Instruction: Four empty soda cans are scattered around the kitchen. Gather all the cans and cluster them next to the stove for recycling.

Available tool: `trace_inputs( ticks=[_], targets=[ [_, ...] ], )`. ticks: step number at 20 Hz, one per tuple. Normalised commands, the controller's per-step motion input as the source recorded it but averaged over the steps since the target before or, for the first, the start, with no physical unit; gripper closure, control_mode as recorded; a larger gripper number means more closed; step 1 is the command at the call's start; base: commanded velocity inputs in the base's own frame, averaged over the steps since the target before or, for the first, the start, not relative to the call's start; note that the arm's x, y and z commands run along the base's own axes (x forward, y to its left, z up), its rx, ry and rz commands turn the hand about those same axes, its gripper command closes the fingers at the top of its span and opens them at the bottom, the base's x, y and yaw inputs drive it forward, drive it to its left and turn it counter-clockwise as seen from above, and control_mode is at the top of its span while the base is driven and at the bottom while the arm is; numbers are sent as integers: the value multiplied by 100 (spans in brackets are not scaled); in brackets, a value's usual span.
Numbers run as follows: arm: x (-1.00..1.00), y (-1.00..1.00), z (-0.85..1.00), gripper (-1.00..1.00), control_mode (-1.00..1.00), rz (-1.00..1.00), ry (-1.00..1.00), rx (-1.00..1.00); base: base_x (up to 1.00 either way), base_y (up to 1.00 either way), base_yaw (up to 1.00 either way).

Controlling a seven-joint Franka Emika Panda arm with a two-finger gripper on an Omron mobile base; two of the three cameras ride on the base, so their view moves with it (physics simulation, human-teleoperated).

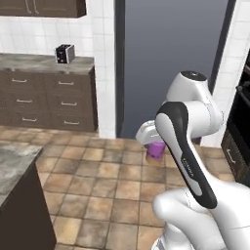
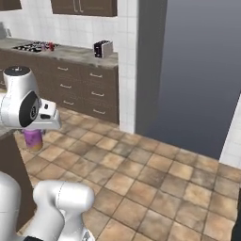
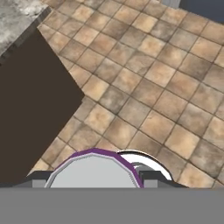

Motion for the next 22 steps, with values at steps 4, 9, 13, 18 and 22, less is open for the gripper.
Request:
trace_inputs(
  ticks=[4, 9, 13, 18, 22],
  targets=[
    [0, 0, 0, 100, 100, 0, 0, 0, 100, 5, 0],
    [0, 0, 0, 100, 100, 0, 0, 0, 100, 29, 5],
    [0, 0, 0, 100, 100, 0, 0, 0, 100, 5, 55],
    [0, 0, 0, 100, 100, 0, 0, 0, 100, -8, 65],
    [0, 0, 0, 100, 100, 0, 0, 0, 100, -97, 22]
  ],
)
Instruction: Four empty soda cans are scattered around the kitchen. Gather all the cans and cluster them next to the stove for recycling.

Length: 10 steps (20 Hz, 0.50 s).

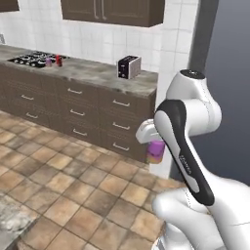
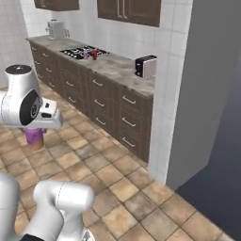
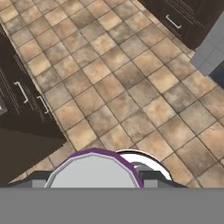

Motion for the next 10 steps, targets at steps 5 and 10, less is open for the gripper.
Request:
trace_inputs(
  ticks=[5, 10],
  targets=[
    [0, 0, 0, 100, 100, 0, 0, 0, 100, -77, 28],
    [0, 0, 0, 100, 100, 0, 0, 0, 100, -13, 6]
  ],
)
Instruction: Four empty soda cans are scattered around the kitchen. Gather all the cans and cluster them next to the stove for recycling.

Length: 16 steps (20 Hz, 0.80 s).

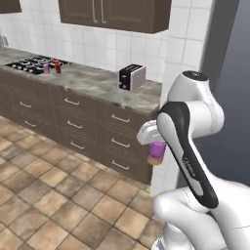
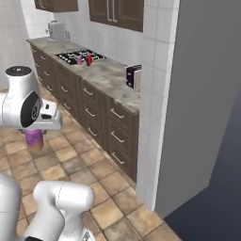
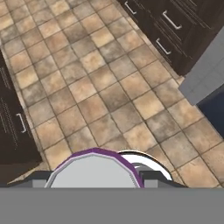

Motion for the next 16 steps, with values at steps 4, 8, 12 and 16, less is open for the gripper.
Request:
trace_inputs(
  ticks=[4, 8, 12, 16],
  targets=[
    [0, 0, 0, 100, 100, 0, 0, 0, 100, 3, 2],
    [0, 0, 0, 100, 100, 0, 0, 0, 100, 41, -11],
    [0, 0, 0, 100, 100, 0, 0, 0, 100, 58, -39],
    [0, 0, 0, 100, 100, 0, 0, 0, 100, 82, -57]
  ],
)
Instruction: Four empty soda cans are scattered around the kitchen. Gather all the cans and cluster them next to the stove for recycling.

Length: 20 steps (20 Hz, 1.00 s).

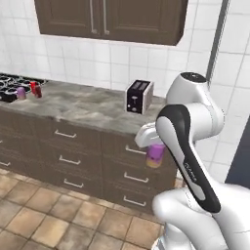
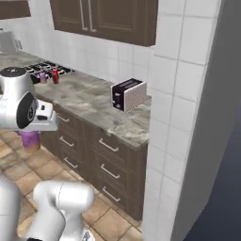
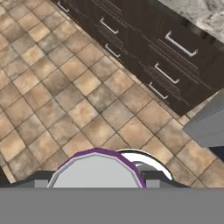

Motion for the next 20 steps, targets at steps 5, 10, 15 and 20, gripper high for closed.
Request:
trace_inputs(
  ticks=[5, 10, 15, 20],
  targets=[
    [0, 0, 0, 100, 100, 0, 0, 0, 100, 91, -60],
    [0, 0, 0, 100, 100, 0, 0, 0, 80, 100, -42],
    [0, 0, 0, 100, 100, 0, 0, 0, 19, 100, -20],
    [0, 0, 0, 100, 100, 0, 0, 0, 27, 100, -21]
  ],
)
